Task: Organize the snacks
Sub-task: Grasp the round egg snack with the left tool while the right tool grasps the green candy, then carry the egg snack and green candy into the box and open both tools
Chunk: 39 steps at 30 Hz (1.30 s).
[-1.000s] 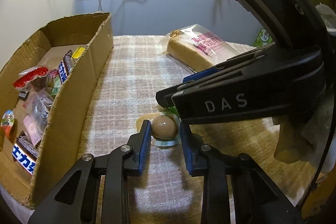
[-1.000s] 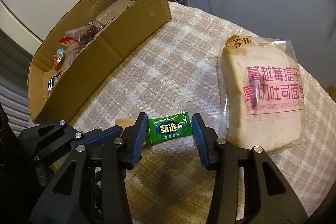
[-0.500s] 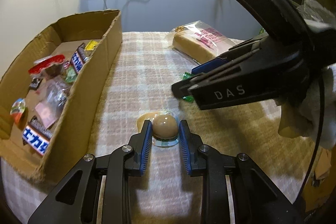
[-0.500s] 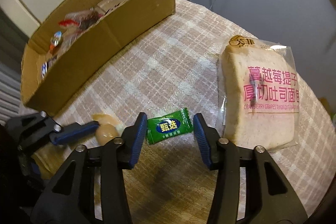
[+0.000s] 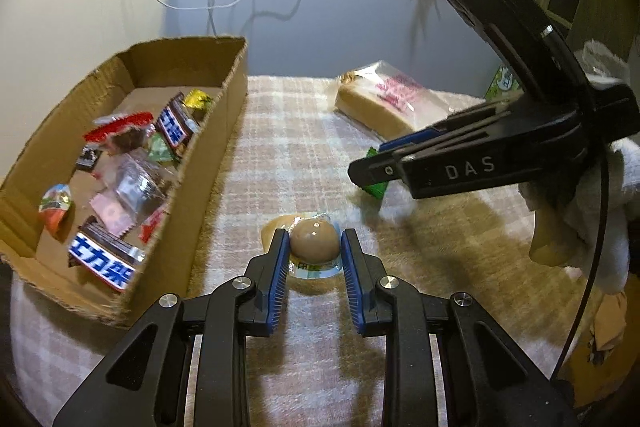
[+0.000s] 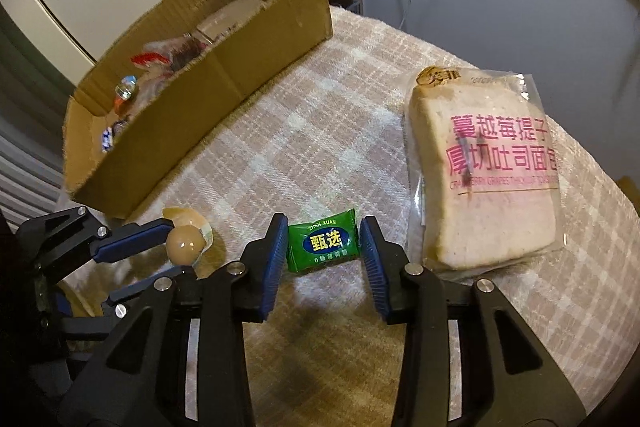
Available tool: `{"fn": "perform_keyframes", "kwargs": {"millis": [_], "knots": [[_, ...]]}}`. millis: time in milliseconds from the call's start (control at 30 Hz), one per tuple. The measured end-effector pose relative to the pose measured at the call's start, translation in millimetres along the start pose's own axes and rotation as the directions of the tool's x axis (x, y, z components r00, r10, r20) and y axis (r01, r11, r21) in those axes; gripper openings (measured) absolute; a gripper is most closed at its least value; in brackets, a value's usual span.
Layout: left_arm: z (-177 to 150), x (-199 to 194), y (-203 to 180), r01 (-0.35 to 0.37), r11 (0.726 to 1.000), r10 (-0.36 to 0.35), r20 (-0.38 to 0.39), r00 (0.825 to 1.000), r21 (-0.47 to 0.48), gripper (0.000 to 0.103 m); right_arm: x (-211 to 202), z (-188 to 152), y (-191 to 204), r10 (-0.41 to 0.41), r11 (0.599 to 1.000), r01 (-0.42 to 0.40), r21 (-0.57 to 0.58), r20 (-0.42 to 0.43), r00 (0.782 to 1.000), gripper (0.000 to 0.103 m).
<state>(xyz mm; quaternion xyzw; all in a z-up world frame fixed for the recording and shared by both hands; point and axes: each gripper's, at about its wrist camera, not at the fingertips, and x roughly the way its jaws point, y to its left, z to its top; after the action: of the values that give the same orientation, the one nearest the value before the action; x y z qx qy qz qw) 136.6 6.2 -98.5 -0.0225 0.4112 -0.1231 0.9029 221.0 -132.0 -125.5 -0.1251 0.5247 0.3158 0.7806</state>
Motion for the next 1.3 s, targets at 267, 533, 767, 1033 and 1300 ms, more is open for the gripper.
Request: {"fn": "perform_keyframes", "kwargs": {"millis": [267,533,767,1033,1300], "knots": [[10,-25,10,-0.014,1.000,0.015,0.057,0.998,-0.015,0.025,-25,-1,3,0.063,0.998,-0.064,0.021,0.048,0.997,0.039],[25,-49,23,-0.054,0.998,0.056,0.120,0.991,-0.018,0.025,-55,11,27,0.119,0.993,-0.119,-0.006,0.140,0.983,0.039],[35,-60,42,-0.088,0.996,0.092,0.155,0.984,-0.034,0.025,-67,39,52,0.131,0.991,-0.124,-0.045,0.214,0.968,0.039],[41,-63,66,-0.123,0.991,0.131,0.169,0.977,-0.059,0.025,-57,71,78,0.150,0.988,-0.135,-0.080,0.237,0.960,0.039],[43,-60,91,-0.147,0.984,0.162,0.162,0.973,-0.098,0.025,-37,96,92,0.149,0.987,-0.130,-0.093,0.235,0.961,0.039]]}}
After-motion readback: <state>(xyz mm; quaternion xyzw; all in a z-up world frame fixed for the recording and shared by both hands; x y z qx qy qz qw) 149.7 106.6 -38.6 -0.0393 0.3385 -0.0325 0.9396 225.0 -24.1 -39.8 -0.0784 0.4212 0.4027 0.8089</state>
